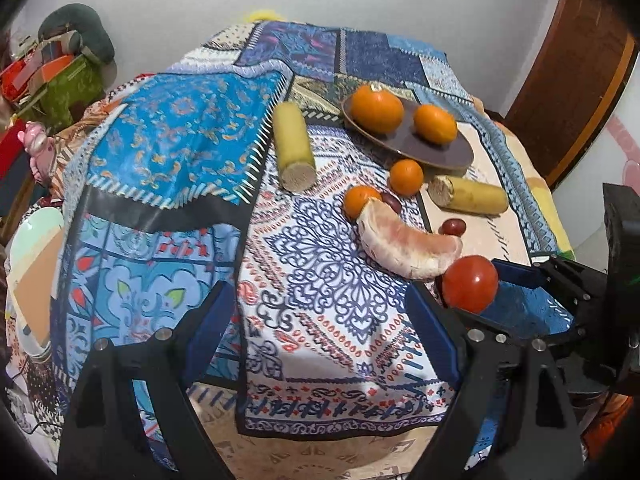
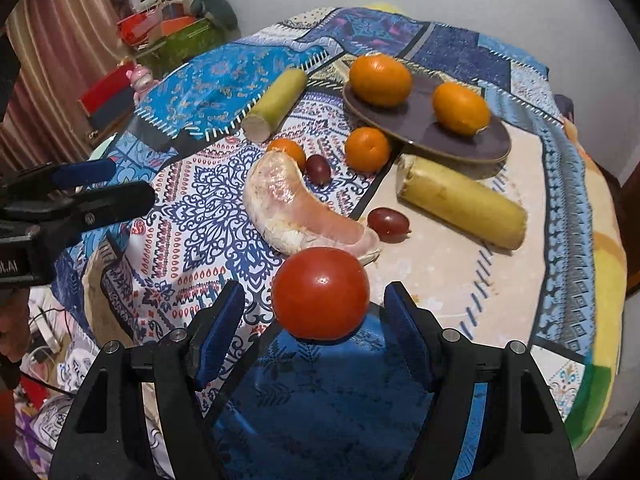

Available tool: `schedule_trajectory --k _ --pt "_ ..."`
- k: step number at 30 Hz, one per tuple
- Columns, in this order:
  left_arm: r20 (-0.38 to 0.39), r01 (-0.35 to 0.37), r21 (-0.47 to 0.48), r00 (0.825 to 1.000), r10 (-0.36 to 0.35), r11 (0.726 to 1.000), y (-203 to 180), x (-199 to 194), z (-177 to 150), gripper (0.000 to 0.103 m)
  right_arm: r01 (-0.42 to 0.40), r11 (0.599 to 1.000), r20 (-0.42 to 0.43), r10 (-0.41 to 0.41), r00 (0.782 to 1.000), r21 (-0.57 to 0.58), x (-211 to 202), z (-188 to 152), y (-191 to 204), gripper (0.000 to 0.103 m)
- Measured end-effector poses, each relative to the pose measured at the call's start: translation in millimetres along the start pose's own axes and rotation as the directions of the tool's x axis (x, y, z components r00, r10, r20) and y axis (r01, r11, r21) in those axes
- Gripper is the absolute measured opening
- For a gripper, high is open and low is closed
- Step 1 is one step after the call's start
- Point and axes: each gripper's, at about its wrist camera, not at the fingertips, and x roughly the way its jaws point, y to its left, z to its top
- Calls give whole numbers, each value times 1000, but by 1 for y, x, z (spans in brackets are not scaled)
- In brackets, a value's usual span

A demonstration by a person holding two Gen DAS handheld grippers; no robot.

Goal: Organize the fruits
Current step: 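Grasp the red tomato with the right gripper and lift it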

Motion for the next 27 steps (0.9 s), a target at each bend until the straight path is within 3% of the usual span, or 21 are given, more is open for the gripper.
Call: schedule_trajectory --k 1,3,6,11,16,22,23,27 --pt "-8 3 5 1000 -3 1000 -3 3 0 87 -8 1000 -4 8 1000 3 1 -1 -2 68" --pt "-17 8 13 1000 -8 1000 -9 7 2 87 -24 1000 -11 24 1000 9 2 -1 -5 48" --pt "-36 23 19 999 -23 1000 -20 14 5 88 -56 998 -3 56 998 36 -3 -3 -15 47" --pt "-86 32 21 996 -31 999 -42 34 12 92 -17 997 55 13 998 72 -21 -2 -41 46" --pt "-130 9 10 992 -7 1000 -68 58 19 94 34 990 117 -50 992 134 -46 -5 -76 46" --pt "-186 -6 -67 982 -7 998 -85 86 24 95 39 975 163 -77 984 220 -64 -15 -111 46" --pt "-191 -9 -75 981 -6 997 -87 89 24 99 40 973 163 -78 983 226 -63 -14 -113 46" --pt "-183 -66 -73 982 52 995 -97 101 27 102 23 967 162 -66 985 252 -61 -18 -122 46"
